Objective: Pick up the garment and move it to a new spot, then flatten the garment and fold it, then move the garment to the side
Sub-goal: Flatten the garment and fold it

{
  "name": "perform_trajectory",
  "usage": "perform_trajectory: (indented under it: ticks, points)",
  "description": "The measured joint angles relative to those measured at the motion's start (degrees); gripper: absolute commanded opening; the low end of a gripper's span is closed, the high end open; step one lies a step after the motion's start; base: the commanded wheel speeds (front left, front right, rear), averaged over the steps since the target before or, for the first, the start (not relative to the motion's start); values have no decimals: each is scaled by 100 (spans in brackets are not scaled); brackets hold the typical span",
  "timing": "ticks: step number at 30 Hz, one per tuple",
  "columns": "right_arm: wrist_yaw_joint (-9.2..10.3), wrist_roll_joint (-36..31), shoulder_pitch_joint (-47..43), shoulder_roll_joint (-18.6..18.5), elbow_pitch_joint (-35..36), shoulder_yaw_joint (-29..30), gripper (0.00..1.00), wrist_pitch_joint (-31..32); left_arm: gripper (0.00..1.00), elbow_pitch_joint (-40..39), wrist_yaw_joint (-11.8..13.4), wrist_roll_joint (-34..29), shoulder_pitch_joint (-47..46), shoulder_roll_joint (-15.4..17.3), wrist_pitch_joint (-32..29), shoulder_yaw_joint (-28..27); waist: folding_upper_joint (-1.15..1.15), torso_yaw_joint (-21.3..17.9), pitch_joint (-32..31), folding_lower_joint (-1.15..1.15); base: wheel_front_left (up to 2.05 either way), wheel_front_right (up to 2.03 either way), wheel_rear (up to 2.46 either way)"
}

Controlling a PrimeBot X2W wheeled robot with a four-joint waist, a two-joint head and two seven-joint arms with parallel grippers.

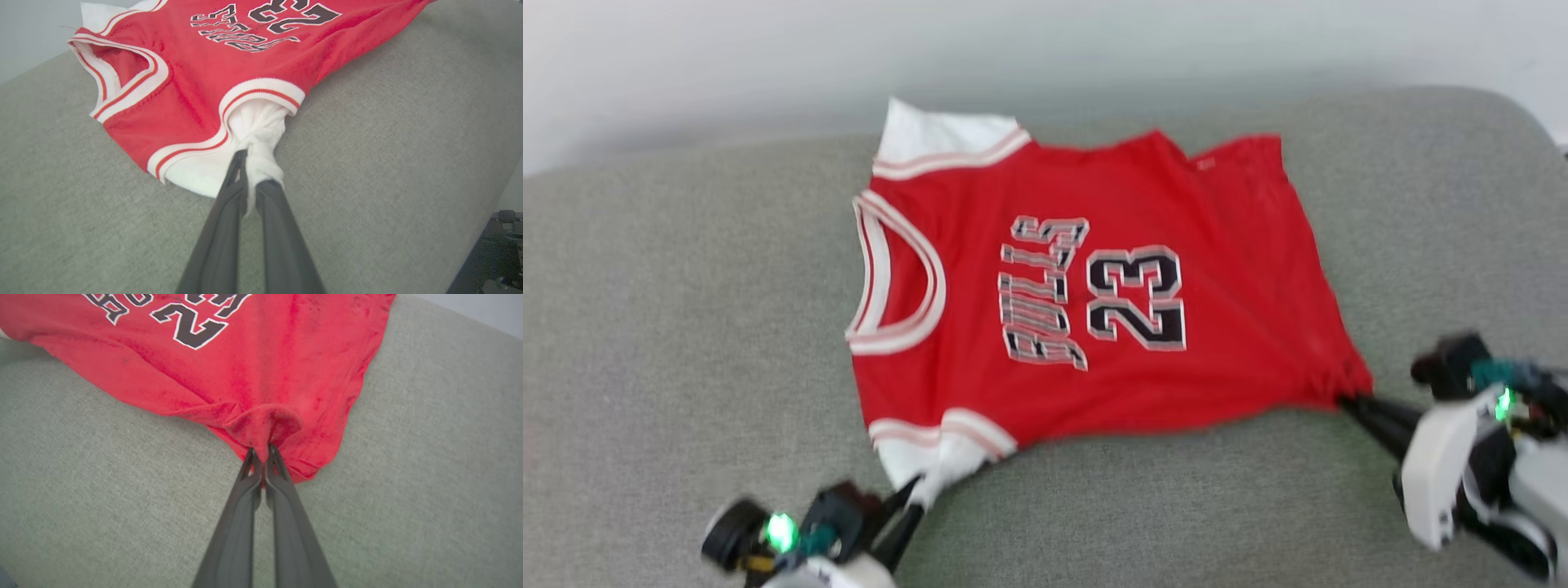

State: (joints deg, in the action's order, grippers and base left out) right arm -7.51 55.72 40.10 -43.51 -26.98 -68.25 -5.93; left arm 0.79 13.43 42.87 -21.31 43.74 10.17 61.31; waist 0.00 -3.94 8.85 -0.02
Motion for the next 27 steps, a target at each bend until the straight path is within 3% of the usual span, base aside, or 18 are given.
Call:
perform_trajectory:
  ticks: [6,13,20,27]
  points:
    - [0,97,-910,-275,350,103,0,-60,0,-154,377,394,961,110,215,24,0,-72,-349,0,0,0,0]
    - [0,137,-1915,-521,770,381,0,43,0,-401,571,717,1757,80,320,127,0,-105,-654,0,0,0,0]
    - [0,-15,-2271,-564,962,965,0,279,0,-338,575,630,1750,82,338,131,0,-67,-682,1,0,0,0]
    - [0,-259,-2280,-487,1268,1659,0,548,0,-242,364,232,828,269,155,-36,0,-75,-519,1,0,0,0]
